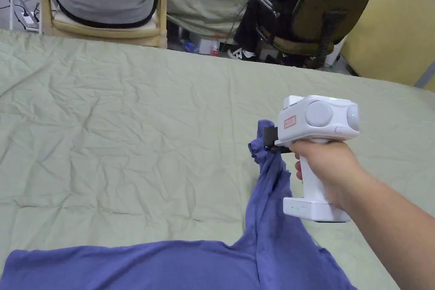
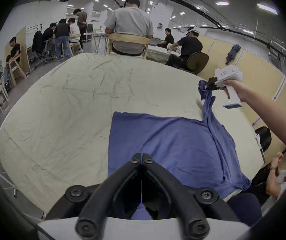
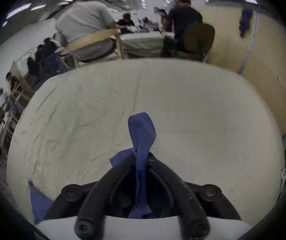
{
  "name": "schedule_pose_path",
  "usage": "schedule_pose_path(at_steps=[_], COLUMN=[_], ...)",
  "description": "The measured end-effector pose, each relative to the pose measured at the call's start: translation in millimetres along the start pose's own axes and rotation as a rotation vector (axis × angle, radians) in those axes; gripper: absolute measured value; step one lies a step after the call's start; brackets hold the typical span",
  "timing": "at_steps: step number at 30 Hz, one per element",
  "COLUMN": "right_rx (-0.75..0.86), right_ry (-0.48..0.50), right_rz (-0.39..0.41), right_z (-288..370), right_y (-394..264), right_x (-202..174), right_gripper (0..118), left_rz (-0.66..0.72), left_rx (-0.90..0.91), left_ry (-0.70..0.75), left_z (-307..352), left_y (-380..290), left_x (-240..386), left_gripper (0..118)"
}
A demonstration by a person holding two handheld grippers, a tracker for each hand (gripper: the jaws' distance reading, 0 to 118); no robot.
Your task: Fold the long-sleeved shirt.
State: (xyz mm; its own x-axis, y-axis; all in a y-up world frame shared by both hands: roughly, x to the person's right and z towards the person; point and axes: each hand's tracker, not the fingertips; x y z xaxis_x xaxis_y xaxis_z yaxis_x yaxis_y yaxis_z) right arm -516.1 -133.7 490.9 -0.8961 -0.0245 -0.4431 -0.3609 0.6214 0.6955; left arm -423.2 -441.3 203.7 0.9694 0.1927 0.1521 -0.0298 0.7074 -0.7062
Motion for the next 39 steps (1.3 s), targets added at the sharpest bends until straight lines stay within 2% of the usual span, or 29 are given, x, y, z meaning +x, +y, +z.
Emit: schedule_pose_path(at_steps=[3,8,12,17,18,19,20,21,22,24,25,28,29,30,31,32,33,35,37,38,39], right_rx=[0.040,-0.003,-0.133,-0.304,-0.300,-0.305,-0.295,-0.271,-0.224,-0.039,-0.034,-0.007,0.021,0.047,0.042,0.055,0.045,0.053,0.066,0.073,0.085], right_ry=[0.018,0.027,0.006,-0.022,-0.025,-0.025,-0.022,-0.031,-0.036,-0.031,-0.070,-0.070,-0.024,0.016,0.019,0.011,-0.004,0.052,0.043,0.042,0.054], right_rz=[0.050,-0.011,-0.071,-0.205,-0.194,-0.194,-0.204,-0.211,-0.217,-0.204,-0.168,-0.153,-0.136,-0.133,-0.131,-0.142,-0.160,-0.143,-0.143,-0.139,-0.110], right_z=[73.9,142.6,147.2,104.2,95.9,95.3,97.7,105.5,115.3,155.9,168.4,229.9,246.4,260.3,252.0,257.0,261.9,269.3,274.5,275.7,288.7], right_y=[-25.2,-108.8,-192.9,-263.4,-267.7,-268.4,-267.3,-265.1,-263.6,-264.7,-265.5,-280.7,-291.5,-304.3,-316.4,-328.5,-340.6,-351.2,-355.4,-355.3,-344.9], right_x=[1.8,6.5,-2.3,-9.0,-10.0,-12.3,-11.3,-10.5,-10.3,-14.6,-14.9,-19.4,-20.5,-21.9,-19.1,-21.1,-23.0,-26.5,-31.0,-32.3,-38.6], right_gripper=[10,10,10,11,21,42,72,110,118,118,118,113,103,65,15,2,2,2,2,2,2], left_rz=[-0.005,-0.014,-0.026,-0.045,-0.048,-0.050,-0.048,-0.048,-0.047,-0.042,-0.039,-0.032,-0.034,-0.035,-0.030,-0.025,-0.015,0.005,0.014,0.025,0.047], left_rx=[0.013,0.013,0.023,0.034,0.036,0.038,0.041,0.044,0.050,0.060,0.060,0.045,0.037,0.028,0.016,0.004,-0.010,-0.041,-0.055,-0.054,-0.042], left_ry=[-0.014,-0.051,-0.058,-0.049,-0.045,-0.042,-0.039,-0.038,-0.037,-0.033,-0.033,-0.035,-0.036,-0.036,-0.037,-0.039,-0.040,-0.042,-0.043,-0.041,-0.050], left_z=[-10.1,-33.5,-41.7,-38.8,-34.5,-32.6,-30.7,-30.7,-31.4,-31.4,-32.0,-37.8,-40.5,-42.3,-43.7,-45.5,-45.4,-58.3,-48.4,-29.9,-26.8], left_y=[21.3,48.6,78.4,115.3,122.5,126.8,130.0,133.1,135.4,137.6,136.3,123.9,121.5,118.5,110.7,102.2,89.1,34.0,6.5,12.9,-8.6], left_x=[2.9,10.3,12.2,17.0,16.8,17.7,19.3,21.4,25.0,28.6,29.9,33.5,32.2,30.5,29.5,29.4,28.7,36.3,32.6,28.2,31.4], left_gripper=[0,0,0,0,0,0,0,0,0,0,0,0,0,0,0,0,0,0,0,0,14])
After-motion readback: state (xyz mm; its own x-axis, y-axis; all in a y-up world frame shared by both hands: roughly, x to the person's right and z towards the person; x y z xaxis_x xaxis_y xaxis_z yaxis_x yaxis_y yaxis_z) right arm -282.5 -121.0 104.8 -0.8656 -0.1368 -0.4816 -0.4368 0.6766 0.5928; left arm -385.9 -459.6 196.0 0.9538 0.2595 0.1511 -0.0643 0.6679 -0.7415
